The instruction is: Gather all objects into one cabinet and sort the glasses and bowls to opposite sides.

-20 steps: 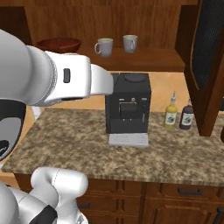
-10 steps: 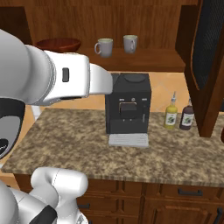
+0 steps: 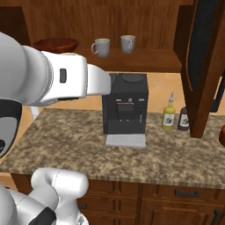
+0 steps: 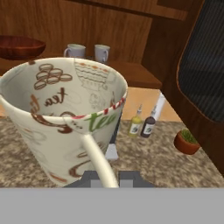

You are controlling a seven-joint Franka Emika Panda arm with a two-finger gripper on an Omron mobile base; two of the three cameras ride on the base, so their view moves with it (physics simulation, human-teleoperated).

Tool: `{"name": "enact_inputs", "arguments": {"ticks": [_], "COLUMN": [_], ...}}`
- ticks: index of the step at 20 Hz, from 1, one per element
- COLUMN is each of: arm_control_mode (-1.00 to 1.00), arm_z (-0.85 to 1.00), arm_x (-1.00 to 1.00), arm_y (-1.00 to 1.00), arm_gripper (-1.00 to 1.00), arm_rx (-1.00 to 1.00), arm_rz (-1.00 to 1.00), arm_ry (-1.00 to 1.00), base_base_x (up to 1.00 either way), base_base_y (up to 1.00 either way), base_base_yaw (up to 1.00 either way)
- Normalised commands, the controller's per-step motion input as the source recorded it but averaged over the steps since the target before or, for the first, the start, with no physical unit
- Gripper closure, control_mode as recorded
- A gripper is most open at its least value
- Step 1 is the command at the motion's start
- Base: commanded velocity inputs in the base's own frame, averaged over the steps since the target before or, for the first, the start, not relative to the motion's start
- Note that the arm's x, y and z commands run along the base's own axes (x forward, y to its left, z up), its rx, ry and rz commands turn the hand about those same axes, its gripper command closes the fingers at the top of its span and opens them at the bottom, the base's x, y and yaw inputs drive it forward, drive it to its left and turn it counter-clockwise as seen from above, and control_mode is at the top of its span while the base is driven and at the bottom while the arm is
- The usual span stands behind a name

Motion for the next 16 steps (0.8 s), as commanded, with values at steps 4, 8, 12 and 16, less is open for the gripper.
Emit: {"name": "enact_inputs", "arguments": {"ticks": [4, 8, 12, 16], "arm_control_mode": [1.00, 1.00, 1.00, 1.00], "arm_z": [0.00, 0.00, 0.00, 0.00], "arm_x": [0.00, 0.00, 0.00, 0.00], "arm_y": [0.00, 0.00, 0.00, 0.00], "arm_gripper": [1.00, 1.00, 1.00, 1.00], "arm_rx": [0.00, 0.00, 0.00, 0.00], "arm_rz": [0.00, 0.00, 0.00, 0.00], "arm_ry": [0.00, 0.00, 0.00, 0.00], "base_base_x": [0.12, 0.02, 0.24, 0.02], "base_base_y": [-0.89, -0.10, 0.38, 0.06], "base_base_yaw": [0.00, 0.00, -0.01, 0.01]}}
